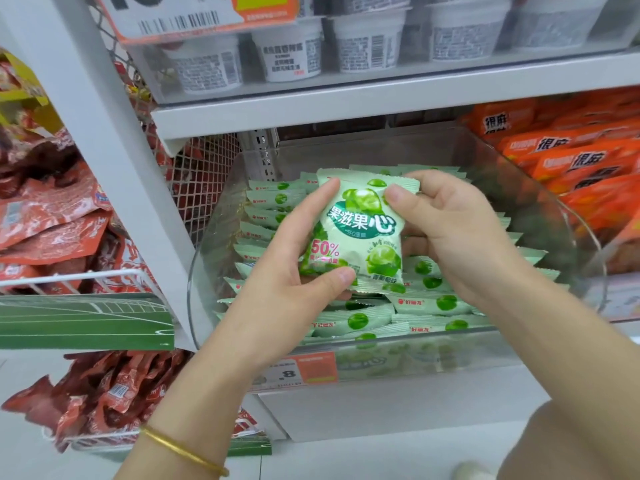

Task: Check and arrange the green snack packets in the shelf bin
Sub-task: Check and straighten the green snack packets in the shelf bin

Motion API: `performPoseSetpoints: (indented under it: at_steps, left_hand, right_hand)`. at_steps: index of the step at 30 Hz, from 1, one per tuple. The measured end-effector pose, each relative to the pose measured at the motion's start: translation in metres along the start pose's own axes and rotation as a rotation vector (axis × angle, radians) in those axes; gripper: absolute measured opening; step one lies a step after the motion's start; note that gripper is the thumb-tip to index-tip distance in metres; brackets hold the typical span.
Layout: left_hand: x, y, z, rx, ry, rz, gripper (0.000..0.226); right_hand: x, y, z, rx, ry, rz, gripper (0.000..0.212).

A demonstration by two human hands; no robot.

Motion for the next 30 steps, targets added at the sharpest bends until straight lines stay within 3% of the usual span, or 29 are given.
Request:
performPoseSetpoints:
  at_steps: [12, 21, 24, 27, 30]
  left_hand:
    - [0.008, -0.001, -0.004, -0.010, -0.109, 0.021, 0.079]
    - [0.005, -0.003, -0.004, -0.008, -0.109, 0.017, 0.077]
    - [0.011, -0.002, -0.004, -0.043, -0.289, 0.121, 0.069]
    - [0.024, 0.005, 0.014, -0.132, -0.705, 0.338, 0.050]
    - [0.021, 0.006, 0.017, -0.129, -0.776, 0.345, 0.063]
  right_hand:
    - [-0.002, 0.000, 0.002, -0.030, -0.040, -0.005, 0.015]
    - [0.001, 0.002, -0.003, 0.033, 0.025, 0.057, 0.011]
    - [0.004, 0.003, -0.001, 0.021, -0.003, 0.087, 0.009]
    - [0.006, 0.003, 0.001, -0.013, -0.080, 0.092, 0.009]
    - [-0.003, 0.005, 0.003, -0.064, -0.159, 0.029, 0.008]
Point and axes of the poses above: each hand's wrist, its own y-axis away from the middle knuckle, its own x-axis out of the back of the hand, z = x × y, the point moved 10 cm from there along -y, towards the middle knuckle, and after that the axes turned 8 degrees about -y, right-handed, at the moved point
